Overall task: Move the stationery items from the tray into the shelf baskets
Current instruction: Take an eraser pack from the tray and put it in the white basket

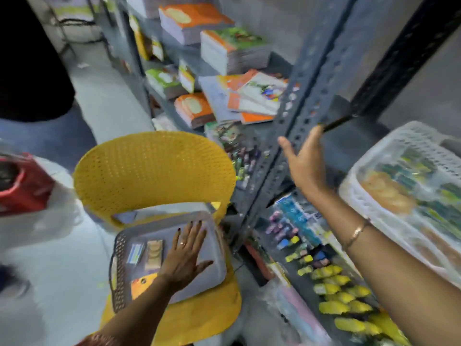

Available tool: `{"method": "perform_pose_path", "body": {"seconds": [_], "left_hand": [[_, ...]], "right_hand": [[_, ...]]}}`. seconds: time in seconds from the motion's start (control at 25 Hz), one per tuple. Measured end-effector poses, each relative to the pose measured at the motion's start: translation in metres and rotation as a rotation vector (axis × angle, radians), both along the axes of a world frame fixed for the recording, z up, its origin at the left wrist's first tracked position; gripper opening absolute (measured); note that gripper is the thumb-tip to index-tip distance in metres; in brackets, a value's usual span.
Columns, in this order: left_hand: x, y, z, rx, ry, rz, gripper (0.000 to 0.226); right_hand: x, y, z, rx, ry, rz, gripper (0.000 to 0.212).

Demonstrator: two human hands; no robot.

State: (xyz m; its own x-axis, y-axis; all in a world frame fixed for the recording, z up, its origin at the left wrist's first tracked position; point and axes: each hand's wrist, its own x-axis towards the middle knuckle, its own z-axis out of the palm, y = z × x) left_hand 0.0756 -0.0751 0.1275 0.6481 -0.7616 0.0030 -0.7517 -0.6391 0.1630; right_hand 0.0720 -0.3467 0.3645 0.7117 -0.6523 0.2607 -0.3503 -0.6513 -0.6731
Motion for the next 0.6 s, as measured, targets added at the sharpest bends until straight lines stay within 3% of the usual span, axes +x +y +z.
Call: {"method": "perform_pose_path", "body": {"seconds": [0.12,0.2,0.48,0.6], "left_hand": [[-0.024,0.066,-0.041,0.098,0.127,0.128,0.078],[-0.038,0.092,-0.063,0.171,0.204,0.182,0.080],[-0.062,0.147,-0.129,0.276,0.363,0.293,0.082],[-0.062,0.155,-0.144,0.262,0.322,0.283,0.082]], "right_hand": [[0.005,0.042,-0.060,-0.095,-0.269,-0.172,0.093],[0.006,0.077,-0.109,-0.130,-0.265,-0.169,0.089],[0.015,0.192,-0.299,-0.063,0.442,0.443,0.081],[0.033,0.212,-0.350,-0.223,0.563,0.796,0.067]]}}
